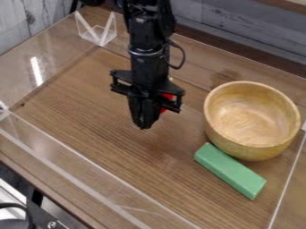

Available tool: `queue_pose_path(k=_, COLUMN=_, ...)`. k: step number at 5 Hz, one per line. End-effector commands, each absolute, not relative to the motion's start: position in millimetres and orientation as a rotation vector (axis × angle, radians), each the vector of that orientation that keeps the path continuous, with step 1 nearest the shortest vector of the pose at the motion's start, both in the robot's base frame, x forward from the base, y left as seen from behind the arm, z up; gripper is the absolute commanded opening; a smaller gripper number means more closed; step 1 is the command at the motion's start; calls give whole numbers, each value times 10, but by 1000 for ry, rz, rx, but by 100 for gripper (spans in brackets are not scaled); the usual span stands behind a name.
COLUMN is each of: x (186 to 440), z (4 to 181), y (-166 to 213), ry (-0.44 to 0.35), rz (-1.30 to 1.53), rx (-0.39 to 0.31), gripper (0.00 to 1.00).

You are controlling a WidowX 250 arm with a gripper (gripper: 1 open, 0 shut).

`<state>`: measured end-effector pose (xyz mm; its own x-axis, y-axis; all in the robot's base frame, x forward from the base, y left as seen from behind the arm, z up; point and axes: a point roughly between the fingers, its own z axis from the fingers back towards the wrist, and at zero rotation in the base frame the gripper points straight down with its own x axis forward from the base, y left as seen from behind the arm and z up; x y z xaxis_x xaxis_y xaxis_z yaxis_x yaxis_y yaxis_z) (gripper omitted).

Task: Move the red object to the right side of the table

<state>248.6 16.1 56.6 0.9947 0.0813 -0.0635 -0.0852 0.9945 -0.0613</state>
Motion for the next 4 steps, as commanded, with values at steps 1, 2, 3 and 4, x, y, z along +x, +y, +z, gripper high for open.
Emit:
queue_pose_path(k=1, x=2657, z=603, y=255, ry=16, rz=79, rx=-58, gripper=0)
queue_pose_path(k=2, x=2651, z=587, y=216, ry=16, rz=49, rx=-56, gripper=0)
queue_pose_path(k=3, x=2640, z=575, y=176, ry=18, rz=23, rx=-55, gripper=0)
queue_pose_path(k=4, x=2617, z=525, y=107, ry=18, rz=-20, rx=-53, gripper=0)
